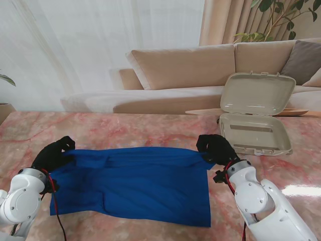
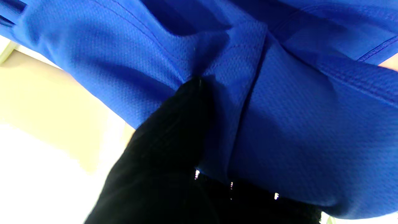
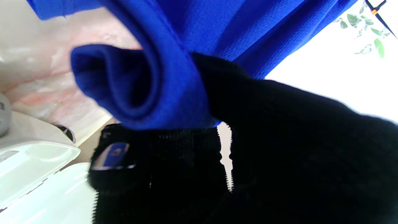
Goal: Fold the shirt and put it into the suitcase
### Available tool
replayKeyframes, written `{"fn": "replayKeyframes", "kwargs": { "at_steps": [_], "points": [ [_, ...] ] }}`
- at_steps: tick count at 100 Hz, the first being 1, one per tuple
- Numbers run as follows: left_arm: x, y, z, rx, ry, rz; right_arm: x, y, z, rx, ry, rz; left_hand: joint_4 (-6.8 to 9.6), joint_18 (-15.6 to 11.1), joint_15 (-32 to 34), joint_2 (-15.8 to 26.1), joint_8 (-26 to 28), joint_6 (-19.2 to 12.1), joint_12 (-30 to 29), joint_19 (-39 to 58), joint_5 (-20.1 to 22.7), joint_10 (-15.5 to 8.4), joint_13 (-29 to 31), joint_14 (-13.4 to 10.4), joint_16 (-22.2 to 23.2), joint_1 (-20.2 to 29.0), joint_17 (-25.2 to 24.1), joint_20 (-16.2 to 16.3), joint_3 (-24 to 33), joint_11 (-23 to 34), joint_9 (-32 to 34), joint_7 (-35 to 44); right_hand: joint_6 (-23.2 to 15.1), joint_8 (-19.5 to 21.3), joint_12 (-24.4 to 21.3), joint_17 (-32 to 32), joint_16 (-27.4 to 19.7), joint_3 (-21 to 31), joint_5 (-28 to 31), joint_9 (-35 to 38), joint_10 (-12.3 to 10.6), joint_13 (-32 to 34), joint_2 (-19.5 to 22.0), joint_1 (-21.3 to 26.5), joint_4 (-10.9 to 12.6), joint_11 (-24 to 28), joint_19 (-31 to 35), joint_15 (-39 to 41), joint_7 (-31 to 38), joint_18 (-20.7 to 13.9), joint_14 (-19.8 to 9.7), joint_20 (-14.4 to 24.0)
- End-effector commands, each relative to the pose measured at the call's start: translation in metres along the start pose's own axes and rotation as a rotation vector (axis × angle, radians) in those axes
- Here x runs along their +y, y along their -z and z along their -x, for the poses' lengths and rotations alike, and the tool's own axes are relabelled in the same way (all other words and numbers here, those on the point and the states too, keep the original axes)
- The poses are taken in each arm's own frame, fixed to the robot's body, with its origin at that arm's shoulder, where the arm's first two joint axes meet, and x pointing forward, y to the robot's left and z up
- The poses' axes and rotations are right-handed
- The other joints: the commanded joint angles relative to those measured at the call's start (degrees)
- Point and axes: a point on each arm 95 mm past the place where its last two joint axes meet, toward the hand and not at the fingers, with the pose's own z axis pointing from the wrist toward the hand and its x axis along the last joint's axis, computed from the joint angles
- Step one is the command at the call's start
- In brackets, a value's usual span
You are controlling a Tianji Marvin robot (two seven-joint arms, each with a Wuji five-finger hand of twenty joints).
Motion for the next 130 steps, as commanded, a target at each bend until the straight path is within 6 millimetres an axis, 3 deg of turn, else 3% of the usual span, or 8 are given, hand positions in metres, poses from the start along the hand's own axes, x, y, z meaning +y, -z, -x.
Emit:
{"fn": "replayKeyframes", "kwargs": {
  "at_steps": [1, 37, 92, 130],
  "points": [
    [0.009, 0.008, 0.006, -0.025, -0.001, 0.007, -0.011, 0.010, 0.005, -0.008, -0.008, -0.048, -0.12, 0.7, -0.7, 1.8, 1.0, -2.3, 1.0, -0.2, 1.5, -1.3, -1.1, 1.8, -0.2, 5.3, -1.1, -0.6, -0.1, -0.4, 0.3, 0.0, -1.8, 0.8, 1.1, 1.6, 0.3, 4.3, 1.1, 1.2, -0.9, 2.8, -1.9, 3.4, 0.0, 0.6, 0.7, 0.8, 0.4, -2.8, 4.7, 2.3],
    [0.022, 0.029, 0.021, -0.062, -0.044, 0.068, -0.033, 0.027, 0.012, 0.002, -0.059, -0.149, 0.57, 2.9, -8.4, 1.4, 0.0, -3.5, 1.5, -9.6, 3.6, -1.8, -3.1, 1.2, -2.0, 5.8, -5.6, -7.3, -2.3, -3.8, -0.4, -0.4, -2.2, 1.0, 1.2, 1.3, 0.5, 4.4, 2.0, 1.9, -1.2, 3.0, -2.2, 3.4, 0.0, 0.0, 0.5, 0.7, -0.4, -2.6, 4.8, 2.7],
    [0.046, 0.044, 0.037, -0.130, -0.025, 0.187, -0.048, 0.048, 0.020, -0.008, -0.080, -0.231, 0.83, 3.5, -11.1, 1.6, -0.2, -3.3, 1.6, -12.8, 3.9, -1.5, -4.1, 1.6, -1.4, 6.1, -7.3, -10.1, -2.3, -5.0, -0.9, -0.4, -2.8, 1.8, 1.9, -0.7, 0.7, 3.7, 2.6, 2.3, -2.0, 2.5, -2.1, 3.2, -0.7, -1.0, -1.0, 0.0, -1.2, -1.4, 4.1, 2.7],
    [0.059, 0.056, 0.039, -0.136, -0.023, 0.264, -0.055, 0.062, 0.031, -0.044, -0.063, -0.279, 1.19, 4.0, -17.7, 2.7, -3.5, -3.4, -0.6, -17.7, 5.4, 1.1, -7.2, 2.4, -4.0, 6.7, -10.2, -14.8, -3.6, -12.4, -3.1, -3.5, -3.2, -1.0, -0.8, -7.9, -2.4, 0.3, 2.2, 2.4, -2.4, 1.2, -1.2, 2.0, 0.3, -4.1, -12.1, -10.9, -3.8, 5.4, 5.3, -5.0]
  ]
}}
